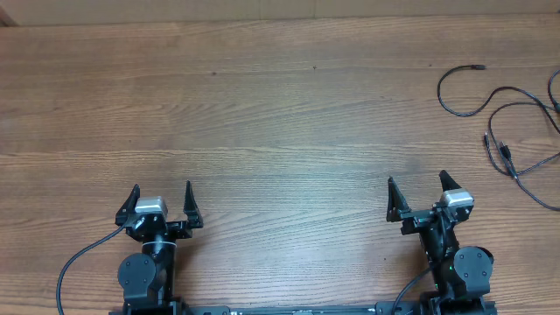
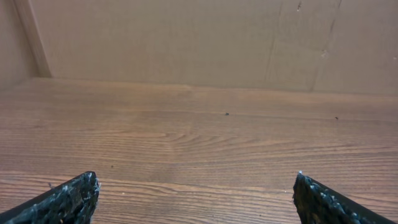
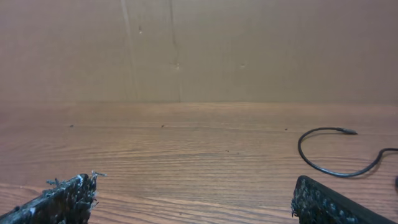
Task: Untangle cables
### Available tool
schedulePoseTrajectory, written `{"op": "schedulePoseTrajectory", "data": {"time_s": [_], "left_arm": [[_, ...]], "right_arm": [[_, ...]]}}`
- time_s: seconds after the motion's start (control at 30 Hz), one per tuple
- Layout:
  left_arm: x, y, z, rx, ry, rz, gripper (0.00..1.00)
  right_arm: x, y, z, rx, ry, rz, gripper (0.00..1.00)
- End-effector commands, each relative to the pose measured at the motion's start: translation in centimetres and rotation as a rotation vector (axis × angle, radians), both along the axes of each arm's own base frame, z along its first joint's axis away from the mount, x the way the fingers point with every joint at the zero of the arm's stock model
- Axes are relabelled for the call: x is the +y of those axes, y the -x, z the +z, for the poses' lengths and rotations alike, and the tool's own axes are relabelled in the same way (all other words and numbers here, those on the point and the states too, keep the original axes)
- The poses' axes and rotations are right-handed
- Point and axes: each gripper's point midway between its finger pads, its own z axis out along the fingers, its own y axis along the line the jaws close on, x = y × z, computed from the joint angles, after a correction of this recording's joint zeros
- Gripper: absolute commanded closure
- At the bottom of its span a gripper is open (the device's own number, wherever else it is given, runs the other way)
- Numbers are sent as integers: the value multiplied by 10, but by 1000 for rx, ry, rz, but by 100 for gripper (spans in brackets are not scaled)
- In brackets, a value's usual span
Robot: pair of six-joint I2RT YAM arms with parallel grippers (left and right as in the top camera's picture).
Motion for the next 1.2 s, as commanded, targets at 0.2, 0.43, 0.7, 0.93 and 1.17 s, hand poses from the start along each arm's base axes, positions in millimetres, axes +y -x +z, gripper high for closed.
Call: {"op": "schedulePoseTrajectory", "data": {"time_s": [0.2,0.43,0.7,0.93,1.17], "left_arm": [[3,0,-1,-1,-23,12,0],[3,0,-1,-1,-23,12,1],[3,0,-1,-1,-23,13,1],[3,0,-1,-1,-23,12,0],[3,0,-1,-1,-23,13,0]], "right_arm": [[-7,-1,-2,-7,26,-45,0],[-7,-1,-2,-8,26,-45,0],[-7,-1,-2,-8,26,-45,0],[-7,-1,-2,-7,26,-45,0],[-7,-1,-2,-7,26,-45,0]]}}
